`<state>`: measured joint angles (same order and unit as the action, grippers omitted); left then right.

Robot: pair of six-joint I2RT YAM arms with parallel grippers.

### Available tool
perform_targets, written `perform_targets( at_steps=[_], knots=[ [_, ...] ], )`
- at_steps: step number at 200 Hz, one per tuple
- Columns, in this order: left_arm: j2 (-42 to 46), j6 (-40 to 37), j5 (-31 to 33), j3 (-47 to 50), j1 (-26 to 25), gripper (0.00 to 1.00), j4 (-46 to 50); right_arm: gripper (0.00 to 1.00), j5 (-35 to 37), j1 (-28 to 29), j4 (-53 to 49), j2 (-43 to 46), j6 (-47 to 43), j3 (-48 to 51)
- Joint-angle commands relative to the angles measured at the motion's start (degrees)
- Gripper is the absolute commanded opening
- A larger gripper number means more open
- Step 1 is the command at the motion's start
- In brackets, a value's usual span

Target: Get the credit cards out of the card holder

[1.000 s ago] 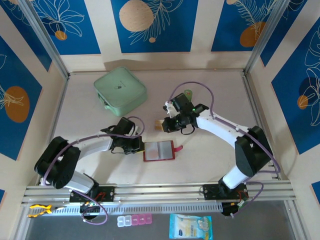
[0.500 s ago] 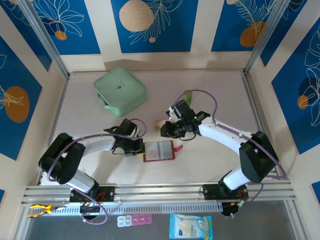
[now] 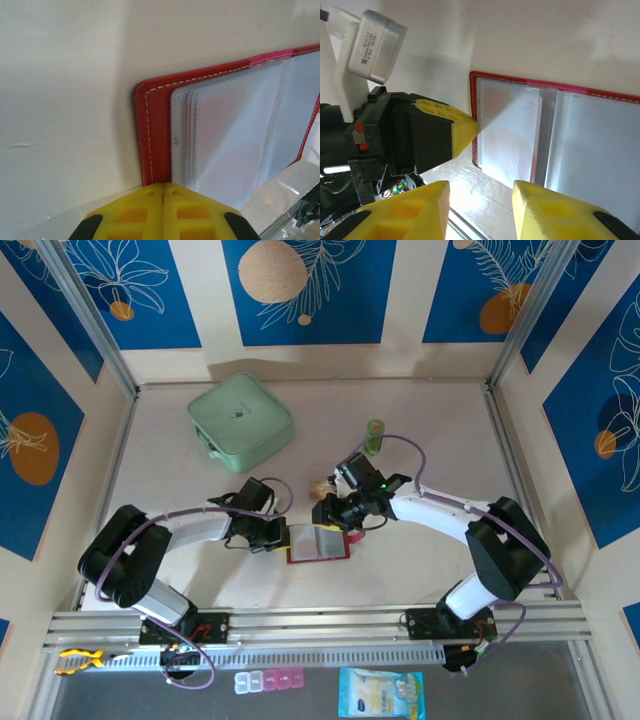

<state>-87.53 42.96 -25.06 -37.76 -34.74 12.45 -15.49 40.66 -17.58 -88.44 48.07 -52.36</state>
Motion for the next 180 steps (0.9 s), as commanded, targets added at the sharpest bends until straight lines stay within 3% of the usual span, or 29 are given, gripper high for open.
perform_targets(
  at_steps=[1,180],
  knots=[
    [-1.0,-1.2,0.5,0.6,-0.4,0.00,0.8,0.40,-2.7,1.3,1.8,-1.7,2.1,0.6],
    [-0.6,-1.9,0.5,0.3,-0.4,0.00,1.3,0.37,-0.9,5.3,-0.2,-12.9,-0.6,-6.9]
  ],
)
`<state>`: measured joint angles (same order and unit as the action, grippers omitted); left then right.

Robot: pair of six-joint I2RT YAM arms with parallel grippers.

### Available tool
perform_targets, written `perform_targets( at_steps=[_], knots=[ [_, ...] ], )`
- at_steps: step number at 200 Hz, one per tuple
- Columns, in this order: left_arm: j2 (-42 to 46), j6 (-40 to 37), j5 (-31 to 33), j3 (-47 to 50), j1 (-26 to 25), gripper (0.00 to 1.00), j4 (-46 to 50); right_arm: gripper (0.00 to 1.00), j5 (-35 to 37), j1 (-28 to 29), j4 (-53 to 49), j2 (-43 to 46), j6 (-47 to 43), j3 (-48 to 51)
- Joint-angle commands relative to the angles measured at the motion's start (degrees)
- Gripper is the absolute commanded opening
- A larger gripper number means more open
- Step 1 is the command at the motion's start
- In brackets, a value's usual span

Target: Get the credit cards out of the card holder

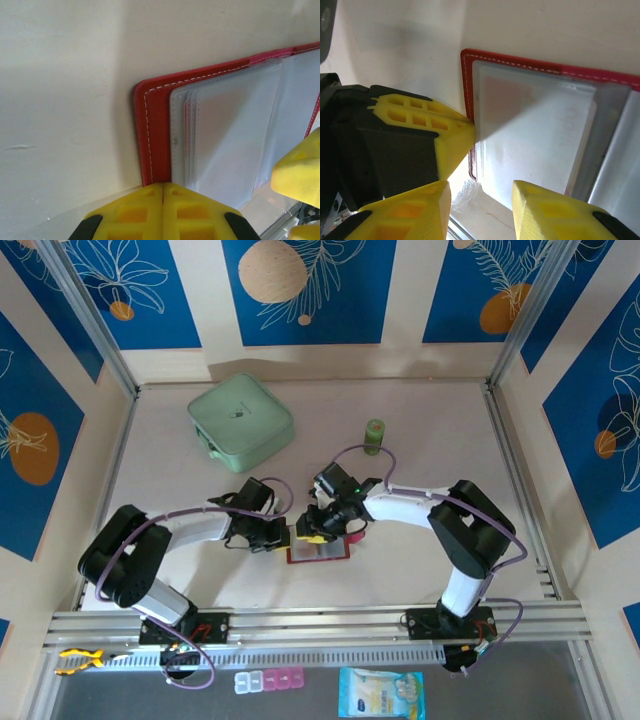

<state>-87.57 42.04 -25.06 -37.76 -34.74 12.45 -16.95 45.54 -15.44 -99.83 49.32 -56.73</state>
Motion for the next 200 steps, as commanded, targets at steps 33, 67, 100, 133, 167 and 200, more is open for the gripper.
perform_targets(
  at_steps=[33,67,100,133,167,200],
  knots=[
    [-0.6,-1.0,0.5,0.1,-0.4,0.00,1.4,0.36,1.1,0.3,-4.0,-3.2,-3.0,-4.0],
    [-0.5,-1.0,0.7,0.5,-0.4,0.00,1.5,0.35,1.5,0.3,-4.2,-3.7,-3.1,-3.5],
    [-0.8,-0.8,1.0,0.5,-0.4,0.00,1.9,0.35,2.2,0.3,-5.0,-4.1,-3.1,-3.0],
    [-1.0,-0.8,1.1,0.2,-0.3,0.00,2.0,0.35,2.0,0.3,-5.1,-4.5,-3.3,-2.6],
    [-1.2,-0.6,1.2,0.3,-0.4,0.00,2.1,0.34,2.8,0.2,-6.2,-4.4,-3.7,-2.6],
    [-1.2,-0.8,1.4,0.2,-0.3,0.00,2.5,0.34,3.7,-0.4,-6.9,-3.5,-4.0,-1.9]
  ],
)
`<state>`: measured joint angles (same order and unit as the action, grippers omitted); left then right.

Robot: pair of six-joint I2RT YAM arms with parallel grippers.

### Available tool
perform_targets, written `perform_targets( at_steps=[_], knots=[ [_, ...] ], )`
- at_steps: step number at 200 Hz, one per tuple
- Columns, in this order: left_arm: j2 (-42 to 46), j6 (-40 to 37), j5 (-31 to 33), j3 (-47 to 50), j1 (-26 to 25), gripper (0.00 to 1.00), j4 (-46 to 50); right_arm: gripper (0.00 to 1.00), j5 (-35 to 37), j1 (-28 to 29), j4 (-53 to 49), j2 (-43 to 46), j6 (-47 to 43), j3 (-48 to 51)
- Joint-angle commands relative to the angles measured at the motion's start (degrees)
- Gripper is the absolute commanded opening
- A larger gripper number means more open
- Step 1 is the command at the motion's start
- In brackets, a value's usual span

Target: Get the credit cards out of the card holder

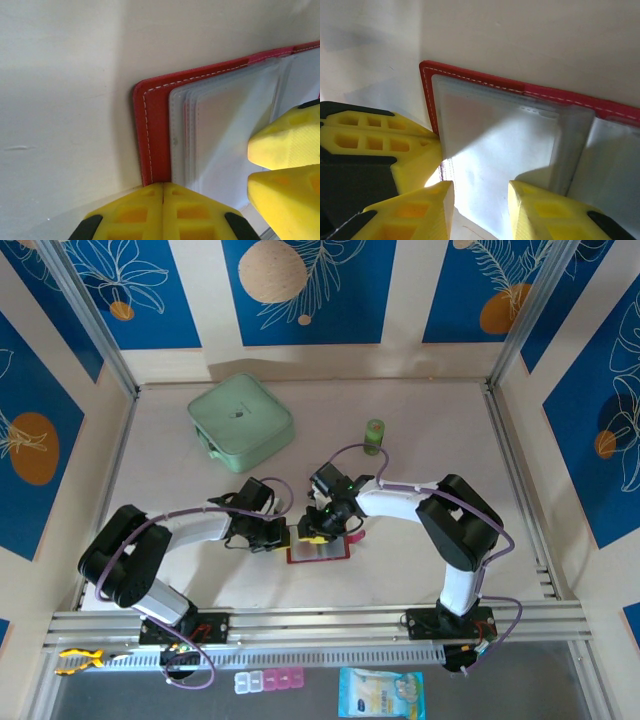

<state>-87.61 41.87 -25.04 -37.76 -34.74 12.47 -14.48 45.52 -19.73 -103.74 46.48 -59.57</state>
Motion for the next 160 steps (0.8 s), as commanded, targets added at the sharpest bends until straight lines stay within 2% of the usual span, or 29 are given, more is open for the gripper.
perform_targets(
  at_steps=[1,96,160],
  knots=[
    [-1.2,-0.6,1.4,0.2,-0.3,0.00,2.5,0.34,1.2,-0.4,-2.6,0.5,-1.1,1.0],
    [-1.6,-0.8,2.0,-0.6,-0.3,0.00,3.4,0.34,0.3,-2.5,-1.8,2.2,-2.4,3.4],
    [1.5,-0.4,3.3,-1.9,-0.4,0.00,5.3,0.34,-5.5,-4.4,6.3,3.0,-1.8,8.1]
  ],
)
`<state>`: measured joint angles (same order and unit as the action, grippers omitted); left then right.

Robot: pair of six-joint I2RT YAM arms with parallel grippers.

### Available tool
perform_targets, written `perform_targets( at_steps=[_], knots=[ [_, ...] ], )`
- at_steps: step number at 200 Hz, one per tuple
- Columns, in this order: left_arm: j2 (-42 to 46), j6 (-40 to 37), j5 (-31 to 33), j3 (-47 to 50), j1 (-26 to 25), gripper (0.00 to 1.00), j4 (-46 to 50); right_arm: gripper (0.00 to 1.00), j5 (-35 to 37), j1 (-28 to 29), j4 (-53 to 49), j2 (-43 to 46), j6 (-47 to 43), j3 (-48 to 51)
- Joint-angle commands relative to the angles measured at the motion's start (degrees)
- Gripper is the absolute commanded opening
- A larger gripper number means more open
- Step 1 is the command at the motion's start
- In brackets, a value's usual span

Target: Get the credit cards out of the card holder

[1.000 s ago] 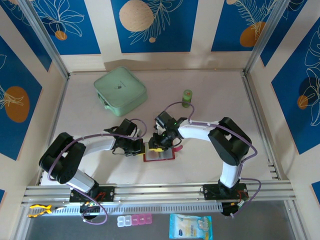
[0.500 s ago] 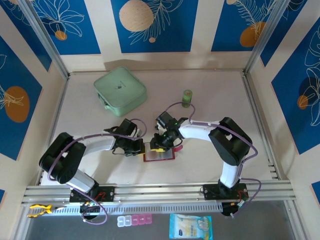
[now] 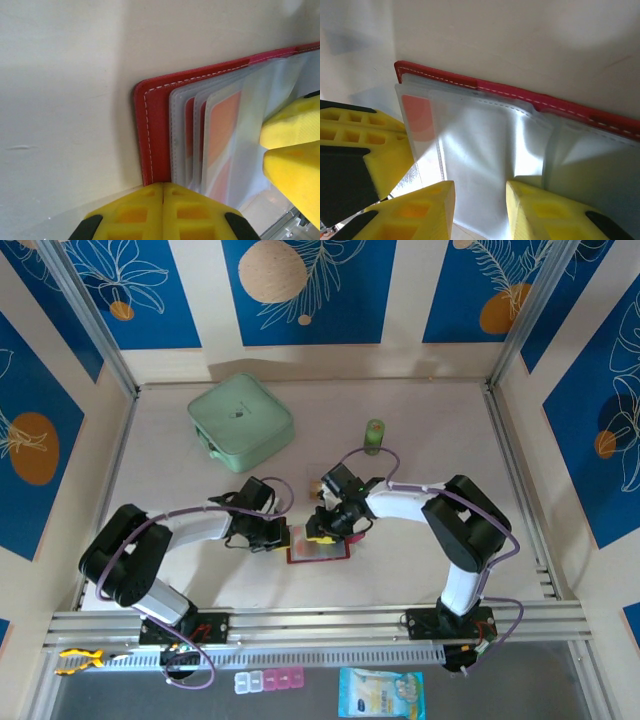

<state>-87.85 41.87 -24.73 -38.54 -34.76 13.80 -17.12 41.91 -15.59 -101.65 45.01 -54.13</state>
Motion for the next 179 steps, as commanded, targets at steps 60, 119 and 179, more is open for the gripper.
perform_targets(
  at_steps=[60,119,179],
  knots=[
    [7.3,0.4,3.6,-3.6,-1.0,0.01,5.5,0.34,-6.8,-2.5,8.4,1.4,-0.2,6.6],
    [3.2,3.6,1.3,-4.9,-3.6,0.13,0.4,0.33,-10.0,-4.2,13.8,0.8,0.8,9.5],
    [0.4,5.6,-0.2,-3.2,-3.9,0.20,-3.5,0.33,-12.4,-5.2,16.9,-0.7,1.5,11.0]
  ],
)
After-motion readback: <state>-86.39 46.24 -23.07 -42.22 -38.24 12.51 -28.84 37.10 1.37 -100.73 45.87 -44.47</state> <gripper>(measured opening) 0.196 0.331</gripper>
